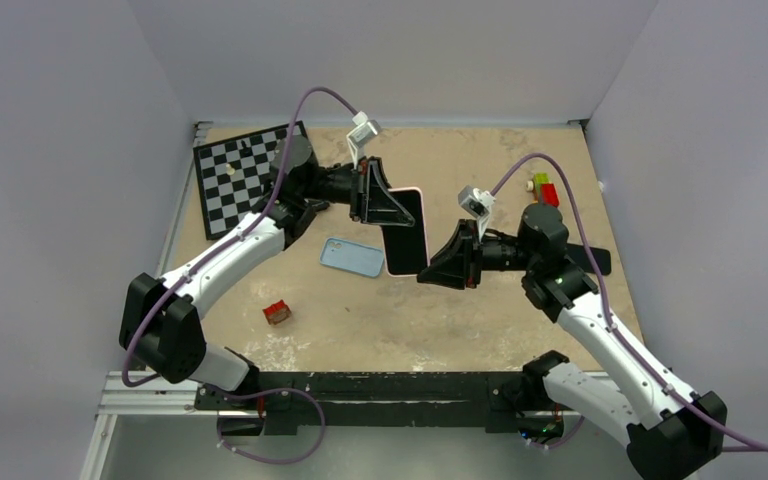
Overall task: Take the phone out of the phone case
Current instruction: Remove the phone case from the phone.
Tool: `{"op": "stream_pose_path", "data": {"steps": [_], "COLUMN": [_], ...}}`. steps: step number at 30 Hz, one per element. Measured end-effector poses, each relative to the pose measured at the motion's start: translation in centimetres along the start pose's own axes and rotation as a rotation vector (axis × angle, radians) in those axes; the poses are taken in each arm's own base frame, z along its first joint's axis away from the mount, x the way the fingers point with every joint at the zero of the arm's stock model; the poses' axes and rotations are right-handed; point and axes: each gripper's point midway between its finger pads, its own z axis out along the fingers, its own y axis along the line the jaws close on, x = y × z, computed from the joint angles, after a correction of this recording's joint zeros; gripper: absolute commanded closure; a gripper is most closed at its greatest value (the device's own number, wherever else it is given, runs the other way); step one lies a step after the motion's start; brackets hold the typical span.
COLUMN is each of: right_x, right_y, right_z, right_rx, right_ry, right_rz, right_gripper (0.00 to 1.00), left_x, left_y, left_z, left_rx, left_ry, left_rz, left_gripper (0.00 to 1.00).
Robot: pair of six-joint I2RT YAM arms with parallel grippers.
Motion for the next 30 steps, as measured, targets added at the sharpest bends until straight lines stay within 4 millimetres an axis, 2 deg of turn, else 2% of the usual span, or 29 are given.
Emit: {"op": "stream_pose_path", "data": {"steps": [4,5,10,18,23,30], "right_x": [-0.1,-0.2,-1.0,-2.4,-2.2,-2.4], "right_y": [0.2,0.2,1.1,2.9,3.3,3.5], "right_z": [0.1,0.2,0.2,0.3,0.9,1.3], "right_rx": [-0.024,-0.033,-0.093,-0.204,-0.28,-0.367], "right_ry": [0.003,0.002,-0.016,-0.047,-0.028,0.004], "right_rz": [-0.017,-0.024,-0.089,-0.204,-0.247,-0.314], "right_gripper": [0.99,1.0,1.0,1.0,1.0,1.0], "left_x": [-0.2,-0.3,-0.8,-1.5,-1.1,-1.3], "left_y": [-0.7,-0.9,-1.6,-2.7,-3.2,-3.7], "left_z": [0.0,0.0,0.2,0.2,-0.2,-0.5], "left_rx": [0.029,0.037,0.101,0.174,0.13,0.074], "left_ry": [0.003,0.003,0.005,-0.016,-0.024,-0.053], "left_rz": [0.02,0.022,-0.022,-0.188,-0.268,-0.272], "left_gripper": [1.0,1.0,1.0,1.0,1.0,1.0]}}
